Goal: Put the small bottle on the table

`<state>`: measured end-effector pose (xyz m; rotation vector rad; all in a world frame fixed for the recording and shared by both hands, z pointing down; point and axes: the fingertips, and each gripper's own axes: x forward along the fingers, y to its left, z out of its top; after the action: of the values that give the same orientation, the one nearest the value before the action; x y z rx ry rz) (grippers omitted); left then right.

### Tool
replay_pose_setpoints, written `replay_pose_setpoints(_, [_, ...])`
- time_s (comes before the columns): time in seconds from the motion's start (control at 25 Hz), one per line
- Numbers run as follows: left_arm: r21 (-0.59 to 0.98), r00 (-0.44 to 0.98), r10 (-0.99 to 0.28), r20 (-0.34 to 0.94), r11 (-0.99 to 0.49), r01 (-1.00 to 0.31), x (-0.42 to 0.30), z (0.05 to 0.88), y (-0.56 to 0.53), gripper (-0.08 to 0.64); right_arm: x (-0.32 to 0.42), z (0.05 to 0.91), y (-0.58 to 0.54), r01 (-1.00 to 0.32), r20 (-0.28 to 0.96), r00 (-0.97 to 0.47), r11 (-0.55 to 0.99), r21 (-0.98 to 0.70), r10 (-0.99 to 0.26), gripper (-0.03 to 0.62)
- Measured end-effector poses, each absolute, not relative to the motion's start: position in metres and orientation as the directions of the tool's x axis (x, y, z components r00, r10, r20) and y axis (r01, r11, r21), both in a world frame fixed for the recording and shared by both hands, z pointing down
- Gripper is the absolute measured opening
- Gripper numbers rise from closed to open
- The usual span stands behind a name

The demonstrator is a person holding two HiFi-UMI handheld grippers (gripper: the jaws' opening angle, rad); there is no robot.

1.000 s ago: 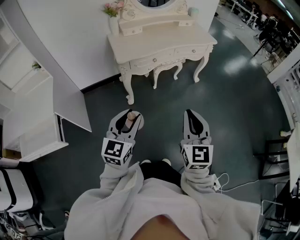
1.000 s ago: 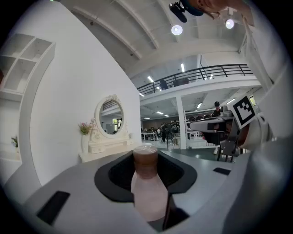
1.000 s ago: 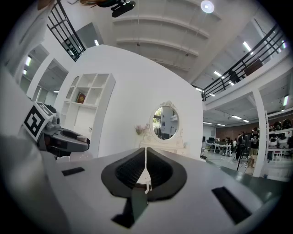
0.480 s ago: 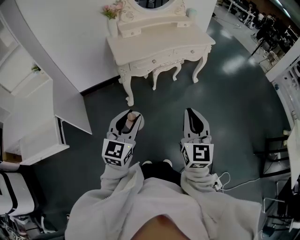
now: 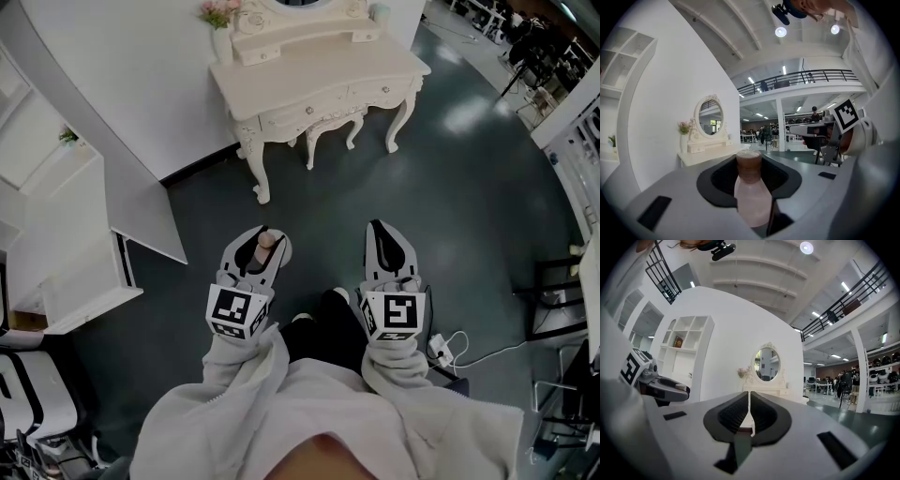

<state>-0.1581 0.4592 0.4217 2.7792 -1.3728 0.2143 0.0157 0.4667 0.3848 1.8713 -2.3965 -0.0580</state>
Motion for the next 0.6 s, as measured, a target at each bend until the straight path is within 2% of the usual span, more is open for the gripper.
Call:
replay_pose_setpoints(0.24, [-0.033, 0.598, -0.789, 0.14, -0.607, -0.794, -0.153, 0.424, 0.443, 0.152, 0.022, 0.389, 0.448, -0.967, 0.062, -0.237, 0.241, 0.081, -0.97, 0.037])
replay_pose_setpoints(0.6, [-0.05, 0.542, -0.831, 0.126, -0.551, -0.833, -0.155, 0.414, 0.382, 0.152, 0.019, 0.381, 0.38, -0.947, 0.054, -0.307, 0.311, 0.08, -0.95, 0.037])
